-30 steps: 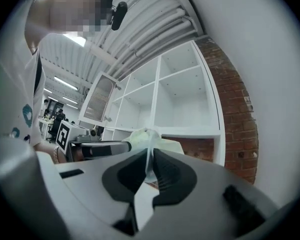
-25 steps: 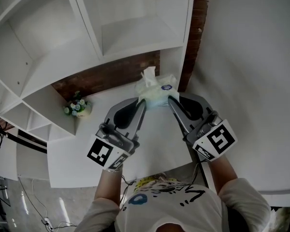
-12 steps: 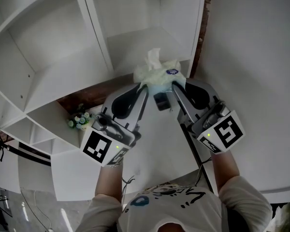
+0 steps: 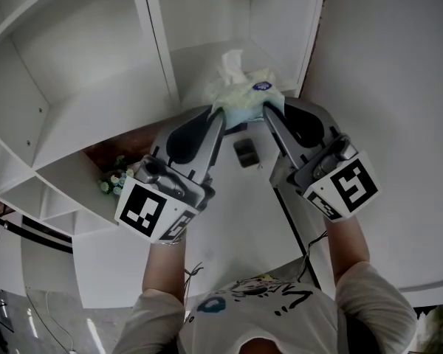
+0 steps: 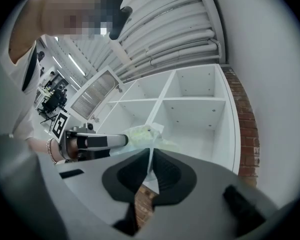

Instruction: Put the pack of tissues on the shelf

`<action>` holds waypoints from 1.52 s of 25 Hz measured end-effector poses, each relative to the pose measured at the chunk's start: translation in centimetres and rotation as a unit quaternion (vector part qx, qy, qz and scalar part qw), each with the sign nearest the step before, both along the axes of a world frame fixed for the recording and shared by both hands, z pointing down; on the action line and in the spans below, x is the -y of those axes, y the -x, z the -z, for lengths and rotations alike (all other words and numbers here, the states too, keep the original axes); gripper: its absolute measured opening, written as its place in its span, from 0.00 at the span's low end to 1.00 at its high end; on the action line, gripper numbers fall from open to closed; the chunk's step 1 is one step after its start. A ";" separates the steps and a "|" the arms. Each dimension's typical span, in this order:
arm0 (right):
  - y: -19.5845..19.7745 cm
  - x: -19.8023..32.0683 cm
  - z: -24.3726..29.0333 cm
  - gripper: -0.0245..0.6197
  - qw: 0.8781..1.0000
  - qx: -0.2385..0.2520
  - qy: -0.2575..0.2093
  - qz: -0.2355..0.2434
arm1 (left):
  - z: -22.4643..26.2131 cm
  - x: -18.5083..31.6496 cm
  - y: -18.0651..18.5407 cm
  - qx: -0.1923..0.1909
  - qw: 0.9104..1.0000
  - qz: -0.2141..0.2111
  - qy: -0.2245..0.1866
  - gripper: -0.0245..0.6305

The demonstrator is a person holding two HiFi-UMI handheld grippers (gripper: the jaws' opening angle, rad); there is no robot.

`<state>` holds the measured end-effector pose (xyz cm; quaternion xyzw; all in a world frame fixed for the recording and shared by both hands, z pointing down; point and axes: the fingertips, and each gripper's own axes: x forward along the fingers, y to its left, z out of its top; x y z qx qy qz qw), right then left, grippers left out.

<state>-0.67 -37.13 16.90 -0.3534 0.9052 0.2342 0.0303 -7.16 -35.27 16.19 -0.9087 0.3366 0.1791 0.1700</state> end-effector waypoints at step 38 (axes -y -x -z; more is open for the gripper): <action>-2.1 11.9 0.6 0.10 0.995 -0.043 0.080 -0.043 | 1.3 11.5 -3.6 0.173 0.956 0.221 0.089 0.07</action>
